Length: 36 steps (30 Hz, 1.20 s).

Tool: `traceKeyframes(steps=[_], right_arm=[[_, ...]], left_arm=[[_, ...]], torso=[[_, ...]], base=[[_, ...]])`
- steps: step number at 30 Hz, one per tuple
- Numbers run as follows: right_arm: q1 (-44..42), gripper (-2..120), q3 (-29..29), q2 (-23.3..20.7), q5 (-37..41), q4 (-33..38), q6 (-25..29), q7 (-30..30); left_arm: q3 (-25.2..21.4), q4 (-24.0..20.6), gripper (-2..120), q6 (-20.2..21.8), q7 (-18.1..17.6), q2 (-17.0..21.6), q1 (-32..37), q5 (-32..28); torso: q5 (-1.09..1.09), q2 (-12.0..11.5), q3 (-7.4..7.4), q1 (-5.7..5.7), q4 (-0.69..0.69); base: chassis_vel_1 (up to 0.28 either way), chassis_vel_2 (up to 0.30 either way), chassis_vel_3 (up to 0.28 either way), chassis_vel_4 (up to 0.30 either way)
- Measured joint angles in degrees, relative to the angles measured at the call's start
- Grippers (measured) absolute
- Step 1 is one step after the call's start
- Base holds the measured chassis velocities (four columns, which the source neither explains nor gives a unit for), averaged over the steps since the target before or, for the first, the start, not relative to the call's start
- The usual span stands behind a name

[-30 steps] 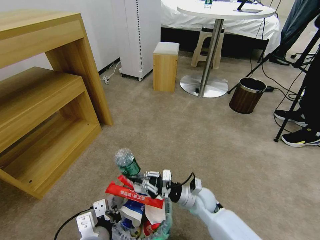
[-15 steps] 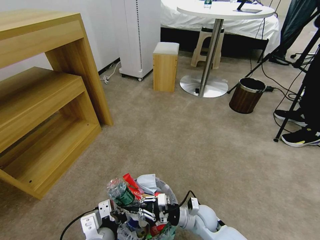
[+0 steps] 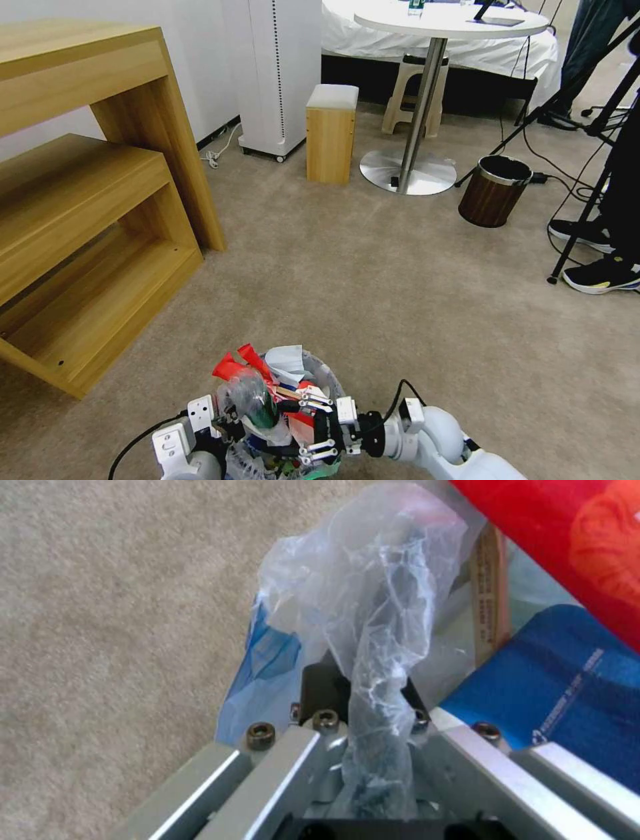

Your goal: Pick up the trash bin and place the garbage on the floor into it.

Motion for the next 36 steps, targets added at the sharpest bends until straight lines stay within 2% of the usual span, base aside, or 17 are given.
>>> traceKeyframes(steps=[3, 4, 5, 7, 14, 22, 29, 36], right_arm=[[-1.2, 89, 1.9, -1.7, 0.9, 1.9, 0.0, -0.6], [-1.2, 89, 1.9, -1.7, 0.9, 1.9, 0.0, -0.6], [-1.7, 95, 2.8, -2.2, 1.4, 2.6, 0.0, -0.6], [-2.0, 100, 3.8, -2.7, 2.2, 3.1, 0.1, 0.4], [-1.5, 100, 4.1, -1.9, 4.1, 2.6, 0.6, 4.4], [1.1, 100, 1.7, 0.2, 4.3, 0.2, 0.3, 7.1], [4.2, 100, -0.8, 1.9, 4.1, -0.8, -0.8, 12.1], [5.2, 100, -0.8, 2.5, 5.0, -0.7, -0.9, 14.2]], left_arm=[[-0.5, 0.9, 0, -0.2, 0.3, -0.1, -0.4, 0.7], [-0.5, 0.9, 0, -0.2, 0.3, -0.1, -0.4, 0.7], [-0.5, 1.3, 0, -0.3, 0.4, -0.2, -0.6, 0.9], [-0.6, 1.8, 0, -0.4, 0.6, -0.5, -0.8, 1.5], [0.4, 2.1, 0, -0.7, 1.5, -1.4, -0.1, 3.4], [0.6, 1.5, 0, -1.1, 2.3, -1.6, 1.3, 4.9], [0.7, 1.1, 0, -1.7, 3.1, -1.5, 2.2, 6.1], [0.8, 1.2, 0, -1.8, 3.5, -1.4, 2.0, 6.2]], torso=[[0.00, 0.0, 0.00, 0.00, 0.00], [0.00, 0.0, 0.00, 0.00, 0.00], [0.00, 0.0, 0.00, 0.00, 0.00], [-0.01, 0.0, 0.00, 0.00, 0.00], [0.00, 0.0, 0.00, 0.00, 0.00], [-0.01, 0.0, 0.00, 0.00, 0.00], [-0.01, 0.0, 0.00, 0.00, 0.00], [0.00, 0.0, 0.00, 0.00, 0.00]], base=[[0.000, 0.000, 0.000, 0.000], [0.000, 0.000, 0.000, 0.000], [0.000, 0.000, 0.000, 0.000], [0.000, 0.000, 0.000, 0.000], [0.000, 0.000, 0.000, 0.000], [0.000, 0.000, 0.000, 0.000], [0.000, 0.000, 0.000, 0.000], [0.000, 0.000, 0.000, 0.000]])
